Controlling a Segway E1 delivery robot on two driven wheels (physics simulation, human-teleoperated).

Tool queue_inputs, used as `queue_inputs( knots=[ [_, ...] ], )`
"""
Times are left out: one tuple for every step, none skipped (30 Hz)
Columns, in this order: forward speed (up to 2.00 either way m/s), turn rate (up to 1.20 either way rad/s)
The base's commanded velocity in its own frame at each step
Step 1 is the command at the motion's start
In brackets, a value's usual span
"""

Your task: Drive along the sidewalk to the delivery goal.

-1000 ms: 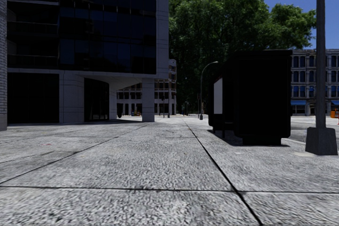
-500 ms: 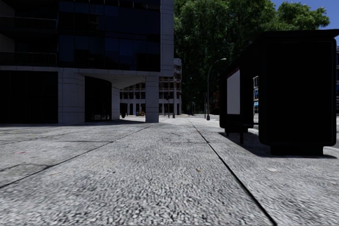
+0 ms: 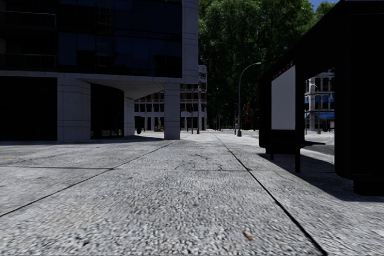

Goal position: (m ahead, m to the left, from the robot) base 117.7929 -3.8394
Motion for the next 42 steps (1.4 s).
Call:
queue_inputs(
  knots=[
    [2.0, 0.0],
    [2.0, 0.0],
    [2.0, 0.0],
    [2.0, 0.0],
    [2.0, 0.0],
    [2.0, 0.0],
    [2.0, 0.0],
    [2.0, 0.0],
    [2.0, 0.0],
    [2.0, 0.0],
    [2.0, 0.0],
    [2.0, 0.0],
    [2.0, 0.0],
    [2.0, 0.0],
    [2.0, 0.0],
    [2.0, 0.0],
    [2.0, 0.0],
    [2.0, 0.0],
    [2.0, 0.0],
    [2.0, 0.0],
    [2.0, 0.0],
    [2.0, 0.0],
    [2.0, 0.0],
    [2.0, 0.0],
    [2.0, 0.0],
    [2.0, 0.0],
    [2.0, 0.0],
    [2.0, 0.0],
    [2.0, 0.0],
    [2.0, 0.0],
    [2.0, 0.0],
    [2.0, 0.0],
    [2.0, 0.0],
    [2.0, 0.0],
    [2.0, 0.0],
    [2.0, 0.0],
    [2.0, 0.0],
    [2.0, 0.0],
    [2.0, 0.0],
    [2.0, 0.0],
    [2.0, 0.0],
    [2.0, 0.0]
  ],
)
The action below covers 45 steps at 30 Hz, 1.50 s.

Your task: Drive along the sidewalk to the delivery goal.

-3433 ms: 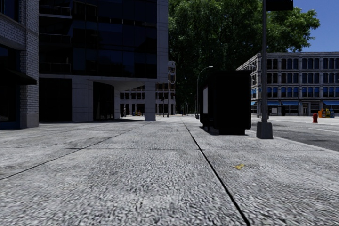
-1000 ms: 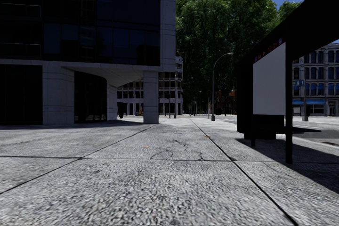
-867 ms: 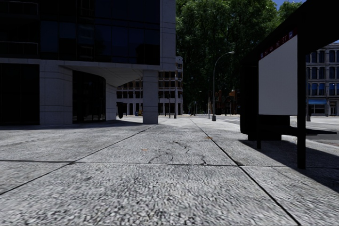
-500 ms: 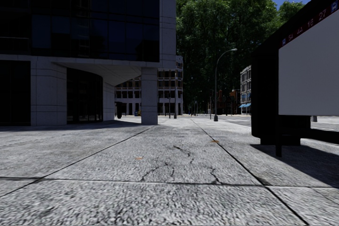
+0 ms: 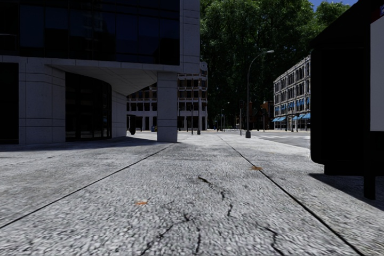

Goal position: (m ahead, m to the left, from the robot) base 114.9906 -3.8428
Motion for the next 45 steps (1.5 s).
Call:
queue_inputs(
  knots=[
    [2.0, 0.0],
    [2.0, 0.0],
    [2.0, 0.0],
    [2.0, 0.0],
    [2.0, 0.0],
    [2.0, 0.0],
    [2.0, 0.0],
    [2.0, 0.0],
    [2.0, 0.0],
    [2.0, 0.0],
    [2.0, 0.0],
    [2.0, 0.0],
    [2.0, 0.0],
    [2.0, 0.0],
    [2.0, 0.0],
    [2.0, 0.0],
    [2.0, 0.0],
    [2.0, 0.0],
    [2.0, 0.0],
    [2.0, 0.0],
    [2.0, 0.0],
    [2.0, 0.0],
    [2.0, 0.0],
    [2.0, 0.0],
    [2.0, 0.0],
    [2.0, 0.0],
    [2.0, 0.0],
    [2.0, 0.0],
    [2.0, 0.0],
    [2.0, 0.0],
    [2.0, 0.0],
    [2.0, 0.0],
    [2.0, 0.0],
    [2.0, 0.0],
    [2.0, 0.0],
    [2.0, 0.0],
    [2.0, 0.0],
    [2.0, 0.0],
    [2.0, 0.0],
    [2.0, 0.0],
    [2.0, 0.0],
    [2.0, 0.0],
    [2.0, 0.0],
    [2.0, 0.0],
    [2.0, 0.0]
  ],
)
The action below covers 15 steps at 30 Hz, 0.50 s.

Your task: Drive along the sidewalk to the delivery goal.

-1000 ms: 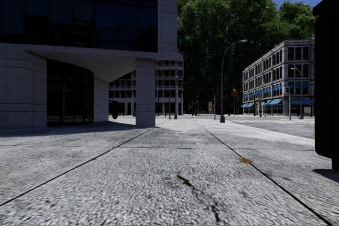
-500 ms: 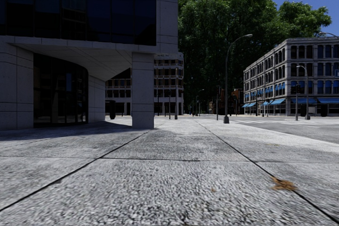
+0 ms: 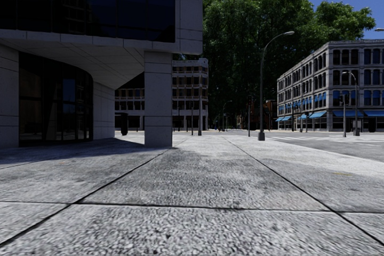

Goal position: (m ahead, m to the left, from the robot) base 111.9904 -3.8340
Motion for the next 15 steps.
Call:
queue_inputs(
  knots=[
    [2.0, 0.0],
    [2.0, 0.0],
    [2.0, 0.0],
    [2.0, 0.0],
    [2.0, 0.0],
    [2.0, 0.0],
    [2.0, 0.0],
    [2.0, 0.0],
    [2.0, 0.0],
    [2.0, 0.0],
    [2.0, 0.0],
    [2.0, 0.0],
    [2.0, 0.0],
    [2.0, 0.0],
    [2.0, 0.0]
  ],
)
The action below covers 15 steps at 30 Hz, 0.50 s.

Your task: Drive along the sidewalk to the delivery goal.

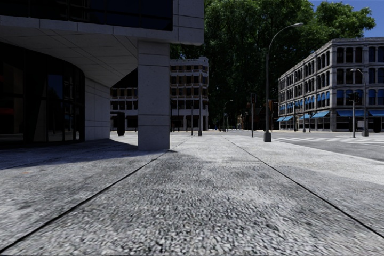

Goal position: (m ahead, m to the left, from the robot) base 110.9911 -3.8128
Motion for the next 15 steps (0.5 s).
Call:
queue_inputs(
  knots=[
    [2.0, 0.0],
    [2.0, 0.0],
    [2.0, 0.0],
    [2.0, 0.0],
    [2.0, 0.0],
    [2.0, 0.0],
    [2.0, 0.0],
    [2.0, 0.0],
    [2.0, 0.0],
    [2.0, 0.0],
    [2.0, 0.0],
    [2.0, 0.0],
    [2.0, 0.0],
    [2.0, 0.0],
    [2.0, 0.0]
  ],
)
